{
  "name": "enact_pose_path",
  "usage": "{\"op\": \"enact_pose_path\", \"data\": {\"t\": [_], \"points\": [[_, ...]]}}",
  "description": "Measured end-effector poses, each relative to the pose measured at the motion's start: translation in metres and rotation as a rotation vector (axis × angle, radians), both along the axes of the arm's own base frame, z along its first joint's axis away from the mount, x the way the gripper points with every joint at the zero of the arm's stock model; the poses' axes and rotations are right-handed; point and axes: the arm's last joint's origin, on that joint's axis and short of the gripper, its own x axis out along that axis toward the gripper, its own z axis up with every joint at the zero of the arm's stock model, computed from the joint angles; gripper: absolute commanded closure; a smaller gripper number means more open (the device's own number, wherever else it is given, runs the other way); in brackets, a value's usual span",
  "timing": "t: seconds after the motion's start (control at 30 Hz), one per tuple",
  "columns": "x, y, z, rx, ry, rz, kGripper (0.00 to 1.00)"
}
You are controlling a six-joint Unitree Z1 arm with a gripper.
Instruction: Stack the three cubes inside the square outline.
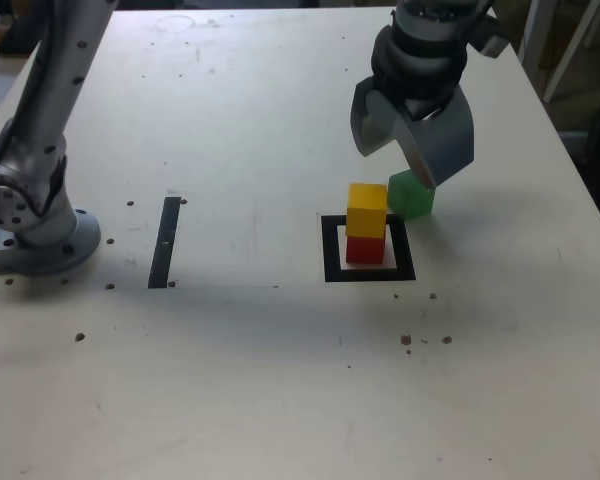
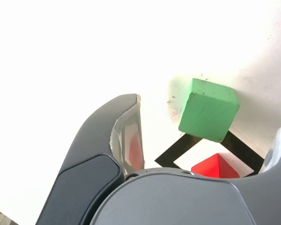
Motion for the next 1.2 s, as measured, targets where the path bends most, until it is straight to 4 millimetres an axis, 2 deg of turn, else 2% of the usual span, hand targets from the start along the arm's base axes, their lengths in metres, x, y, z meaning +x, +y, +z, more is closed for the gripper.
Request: {"op": "enact_pose_path", "data": {"t": [0.27,0.37,0.43,0.6,0.7,1.2], "points": [[0.014,-0.008,-0.025,0.003,0.044,-0.022,0.08],[0.019,-0.012,-0.034,0.005,0.049,-0.020,0.14],[0.022,-0.013,-0.034,0.022,0.043,-0.011,0.24],[0.023,-0.017,-0.031,0.063,0.040,-0.001,0.59],[0.025,-0.021,-0.033,0.073,0.039,-0.007,0.70],[0.030,-0.021,-0.042,0.073,0.049,0.000,0.74]]}}
